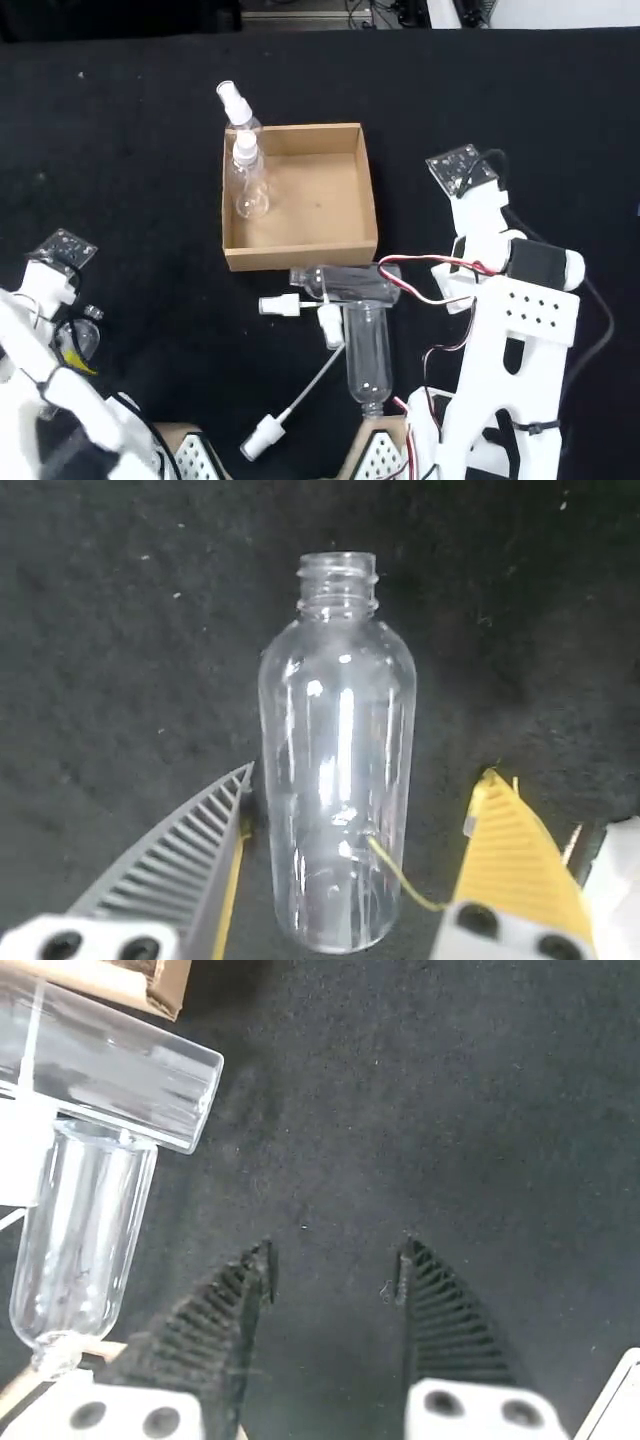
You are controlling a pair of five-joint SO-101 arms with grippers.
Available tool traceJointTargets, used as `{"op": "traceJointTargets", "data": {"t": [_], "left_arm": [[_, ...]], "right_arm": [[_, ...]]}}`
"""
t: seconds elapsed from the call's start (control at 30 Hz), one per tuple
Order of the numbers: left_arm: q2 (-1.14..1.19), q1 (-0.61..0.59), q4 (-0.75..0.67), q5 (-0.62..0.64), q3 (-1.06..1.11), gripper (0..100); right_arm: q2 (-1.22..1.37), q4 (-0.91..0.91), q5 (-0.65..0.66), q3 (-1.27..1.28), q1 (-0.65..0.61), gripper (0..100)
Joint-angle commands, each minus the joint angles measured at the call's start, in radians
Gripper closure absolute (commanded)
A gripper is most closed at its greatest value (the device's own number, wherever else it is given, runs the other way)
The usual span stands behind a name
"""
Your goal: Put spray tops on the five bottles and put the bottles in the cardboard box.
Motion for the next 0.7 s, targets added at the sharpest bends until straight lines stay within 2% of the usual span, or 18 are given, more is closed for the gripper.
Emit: {"op": "traceJointTargets", "data": {"t": [0.0, 0.2, 0.53, 0.67], "left_arm": [[0.190, 0.013, -0.014, -0.012, -0.131, 69], [0.367, 0.013, -0.011, -0.012, -0.255, 69], [0.390, 0.059, -0.005, -0.012, -0.260, 69], [0.397, 0.097, -0.011, 0.037, -0.229, 81]], "right_arm": [[-0.047, 0.006, -0.006, -0.013, -0.015, 82.5], [-0.047, 0.006, -0.006, -0.013, -0.015, 82.5], [-0.047, 0.006, -0.006, -0.013, -0.015, 82.5], [-0.047, 0.006, -0.006, -0.013, -0.015, 82.5]]}}
